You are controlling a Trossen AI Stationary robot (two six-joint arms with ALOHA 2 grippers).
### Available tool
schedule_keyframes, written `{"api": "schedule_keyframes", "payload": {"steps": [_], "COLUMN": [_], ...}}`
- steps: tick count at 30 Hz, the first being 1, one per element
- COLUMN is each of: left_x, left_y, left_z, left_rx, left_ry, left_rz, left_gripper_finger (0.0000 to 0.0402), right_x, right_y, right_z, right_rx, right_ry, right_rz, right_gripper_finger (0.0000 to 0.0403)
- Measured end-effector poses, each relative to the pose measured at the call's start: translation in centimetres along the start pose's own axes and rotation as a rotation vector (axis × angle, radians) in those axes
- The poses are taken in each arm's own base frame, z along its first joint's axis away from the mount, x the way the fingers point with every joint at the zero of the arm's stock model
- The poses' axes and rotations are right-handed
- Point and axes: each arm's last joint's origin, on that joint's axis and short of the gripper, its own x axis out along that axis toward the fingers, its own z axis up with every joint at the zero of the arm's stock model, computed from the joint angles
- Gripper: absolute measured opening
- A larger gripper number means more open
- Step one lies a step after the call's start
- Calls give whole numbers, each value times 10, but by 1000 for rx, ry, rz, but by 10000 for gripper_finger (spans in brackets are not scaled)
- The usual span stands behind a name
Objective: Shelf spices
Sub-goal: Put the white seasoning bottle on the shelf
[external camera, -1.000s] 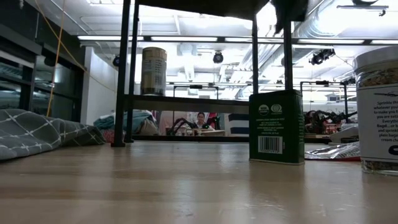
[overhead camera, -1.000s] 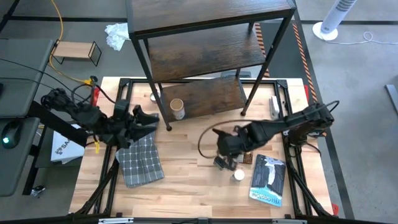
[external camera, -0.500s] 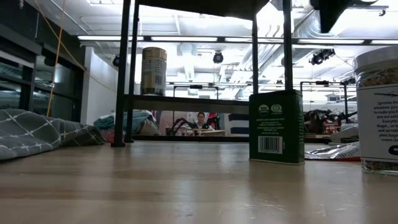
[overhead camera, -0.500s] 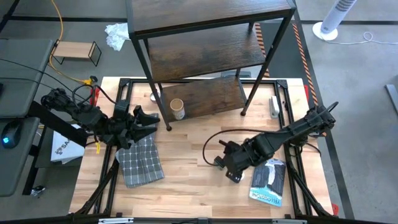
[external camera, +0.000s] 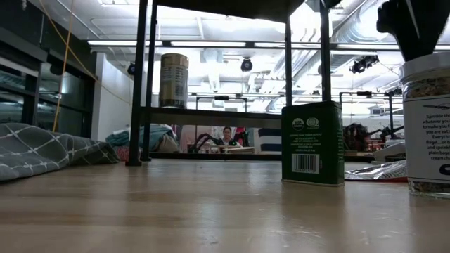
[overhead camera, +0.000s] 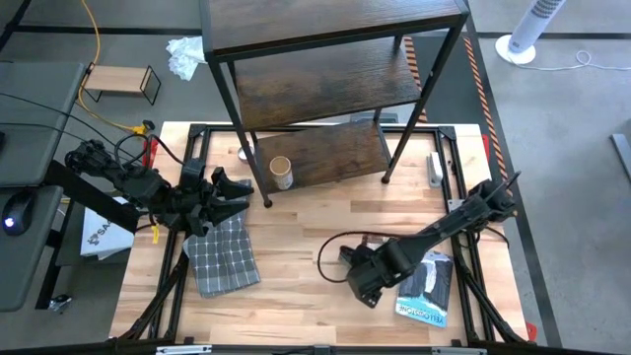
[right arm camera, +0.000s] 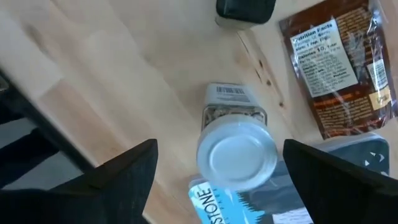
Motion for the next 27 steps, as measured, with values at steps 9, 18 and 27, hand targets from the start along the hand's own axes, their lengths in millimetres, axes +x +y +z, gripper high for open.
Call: {"api": "schedule_keyframes", "payload": {"steps": [9,18,27], "left_x": [0,0,1], "left_y": [0,1,3], "left_z": [0,0,2], "left_rx": [-6,-5,12], "left_ry": [-1,-9,-20], "left_rz": [1,17,34], "left_gripper_finger": [247,247,247], "right_x": [40,49,30], "right_y": [8,9,-4], "right_z": [5,7,4], "right_rx": [-3,-20,-91], "right_ry": [89,80,95], "right_rz": [-108,-136,-229], "right_gripper_finger": [343,286,183]}}
